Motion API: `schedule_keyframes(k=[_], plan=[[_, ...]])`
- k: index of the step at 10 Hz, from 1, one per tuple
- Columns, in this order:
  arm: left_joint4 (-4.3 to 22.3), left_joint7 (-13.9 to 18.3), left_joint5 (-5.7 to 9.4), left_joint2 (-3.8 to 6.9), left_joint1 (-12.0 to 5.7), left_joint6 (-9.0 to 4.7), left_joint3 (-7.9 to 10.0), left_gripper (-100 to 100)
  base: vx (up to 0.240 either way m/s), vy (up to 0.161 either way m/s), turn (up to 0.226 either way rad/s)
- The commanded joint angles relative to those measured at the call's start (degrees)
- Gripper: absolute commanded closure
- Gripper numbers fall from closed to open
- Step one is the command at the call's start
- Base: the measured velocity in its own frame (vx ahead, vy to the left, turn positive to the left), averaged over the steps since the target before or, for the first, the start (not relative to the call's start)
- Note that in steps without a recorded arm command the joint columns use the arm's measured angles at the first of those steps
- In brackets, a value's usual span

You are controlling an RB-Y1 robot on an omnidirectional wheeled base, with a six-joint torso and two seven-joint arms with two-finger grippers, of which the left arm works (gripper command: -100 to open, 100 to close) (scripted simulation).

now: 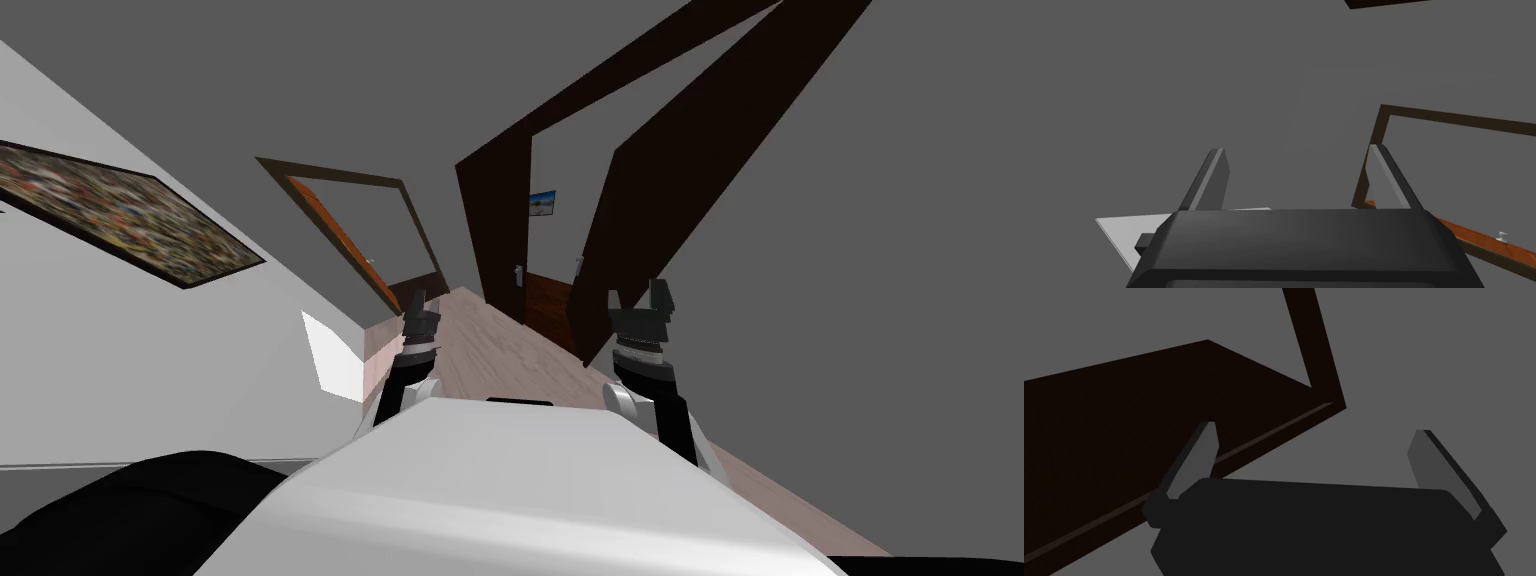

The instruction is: Push the door open

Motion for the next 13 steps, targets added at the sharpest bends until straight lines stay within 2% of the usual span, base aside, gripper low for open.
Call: schedule_keyframes(k=[1,4,7,13], plan=[[2.08,0.34,-0.11,0.36,-1.32,-0.04,-0.47,-100,0.067,-0.05,-0.027],[6.84,1.13,-0.36,1.0,-4.32,-0.12,-1.54,-100,0.115,0.053,-0.032],[9.93,1.64,-0.53,1.35,-6.27,-0.17,-2.23,-100,0.089,0.049,-0.019],[17.75,2.93,-0.95,1.98,-11.2,-0.31,-3.99,-100,0.079,0.034,-0.025]])
